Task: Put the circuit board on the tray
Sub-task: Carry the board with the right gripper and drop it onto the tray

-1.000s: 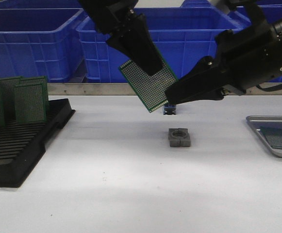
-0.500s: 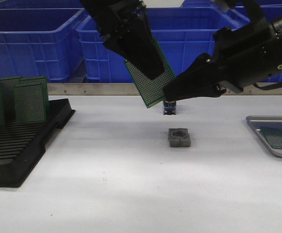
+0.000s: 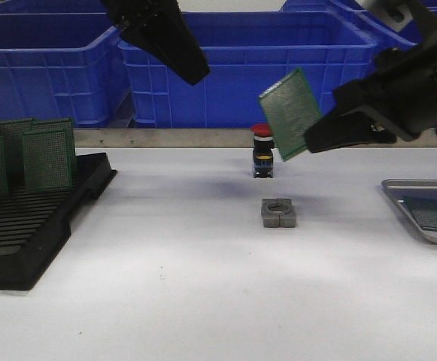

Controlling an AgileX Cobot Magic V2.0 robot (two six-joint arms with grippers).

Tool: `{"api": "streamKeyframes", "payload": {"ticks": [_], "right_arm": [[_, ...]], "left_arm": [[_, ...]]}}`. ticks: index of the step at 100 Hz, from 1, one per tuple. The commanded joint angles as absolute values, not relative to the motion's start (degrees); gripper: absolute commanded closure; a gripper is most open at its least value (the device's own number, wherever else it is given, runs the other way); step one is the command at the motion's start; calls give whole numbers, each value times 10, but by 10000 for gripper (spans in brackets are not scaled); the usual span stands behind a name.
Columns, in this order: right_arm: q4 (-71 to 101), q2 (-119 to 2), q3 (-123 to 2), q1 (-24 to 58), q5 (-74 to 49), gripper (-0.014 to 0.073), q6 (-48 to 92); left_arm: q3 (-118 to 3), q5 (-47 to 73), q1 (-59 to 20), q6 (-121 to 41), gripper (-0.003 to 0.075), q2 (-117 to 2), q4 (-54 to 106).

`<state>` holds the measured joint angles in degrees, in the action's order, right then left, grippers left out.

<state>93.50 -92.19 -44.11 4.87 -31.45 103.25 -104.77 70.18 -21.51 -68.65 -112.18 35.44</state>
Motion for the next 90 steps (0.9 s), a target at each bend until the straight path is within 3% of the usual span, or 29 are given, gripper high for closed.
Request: {"api": "streamKeyframes", "payload": {"ticks": [1, 15, 57, 64, 81, 90], "right_arm": [[959, -907, -455, 19, -259, 663, 1015], [959, -922, -455, -27, -192, 663, 986], [959, -992, -454, -97, -223, 645, 963], [959, -992, -454, -97, -222, 547, 963], [956, -984, -454, -102, -206, 62, 964], [935, -970, -454, -105, -190, -36, 964]], "left_arm": [[-1066, 728, -213, -679, 154, -1085, 387], [-1066, 730, -213, -679, 154, -1085, 387], [-1066, 731, -213, -679, 154, -1085, 387], [-1066, 731, -213, -679, 154, -1085, 387], [-1066, 731, -212, -677, 154, -1085, 387], [-1071, 731, -212, -676, 154, -1085, 386]]}}
